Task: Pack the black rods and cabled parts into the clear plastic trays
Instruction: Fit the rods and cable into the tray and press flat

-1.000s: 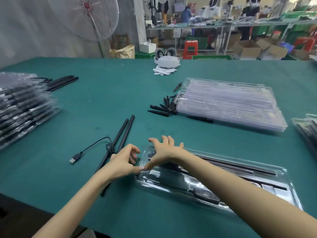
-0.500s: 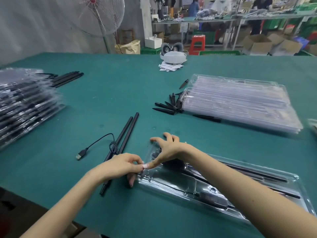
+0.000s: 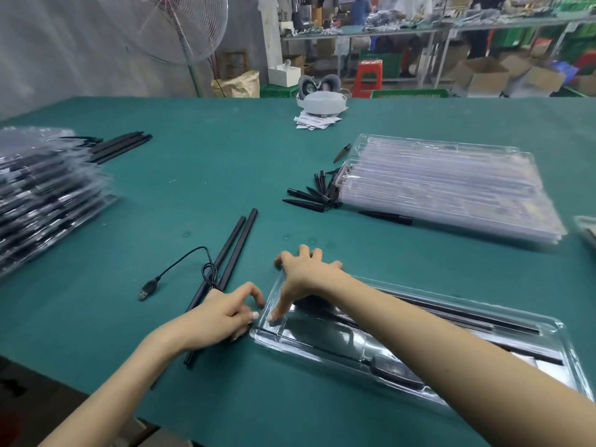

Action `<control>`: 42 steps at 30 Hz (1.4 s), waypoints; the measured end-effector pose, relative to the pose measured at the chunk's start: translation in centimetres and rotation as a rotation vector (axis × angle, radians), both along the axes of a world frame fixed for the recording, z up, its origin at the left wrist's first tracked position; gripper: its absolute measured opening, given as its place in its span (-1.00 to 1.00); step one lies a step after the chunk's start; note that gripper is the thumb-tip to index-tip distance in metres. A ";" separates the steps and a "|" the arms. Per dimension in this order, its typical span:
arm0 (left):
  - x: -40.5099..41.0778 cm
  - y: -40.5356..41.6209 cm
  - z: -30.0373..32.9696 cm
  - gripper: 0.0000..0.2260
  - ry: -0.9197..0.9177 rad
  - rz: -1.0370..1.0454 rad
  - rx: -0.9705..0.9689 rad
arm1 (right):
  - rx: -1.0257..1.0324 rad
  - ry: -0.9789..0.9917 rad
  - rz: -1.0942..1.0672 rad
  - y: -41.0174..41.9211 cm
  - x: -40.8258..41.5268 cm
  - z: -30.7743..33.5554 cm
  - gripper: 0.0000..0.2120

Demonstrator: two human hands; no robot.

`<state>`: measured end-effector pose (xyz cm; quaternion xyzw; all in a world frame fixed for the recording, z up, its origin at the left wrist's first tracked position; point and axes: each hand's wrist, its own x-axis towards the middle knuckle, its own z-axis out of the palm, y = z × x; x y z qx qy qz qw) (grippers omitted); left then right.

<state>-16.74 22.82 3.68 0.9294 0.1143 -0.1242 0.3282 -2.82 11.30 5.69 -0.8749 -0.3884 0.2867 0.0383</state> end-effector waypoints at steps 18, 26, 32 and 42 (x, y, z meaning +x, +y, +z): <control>-2.0 -6.9 -0.9 -0.76 -0.157 0.758 -0.582 | 0.458 0.444 -0.123 -5.1 4.8 -0.6 -0.40; -1.3 -7.9 -1.1 -0.93 -0.220 0.803 -0.772 | 0.383 0.324 -0.047 -8.3 5.7 -1.1 -0.49; -0.9 -8.2 -1.4 -0.94 -0.238 0.829 -0.743 | 0.447 0.242 -0.033 -8.9 5.2 -1.9 -0.50; -1.8 -6.5 -0.7 -0.79 -0.115 0.718 -0.992 | 0.565 -0.034 0.256 -12.3 1.2 -0.3 -0.62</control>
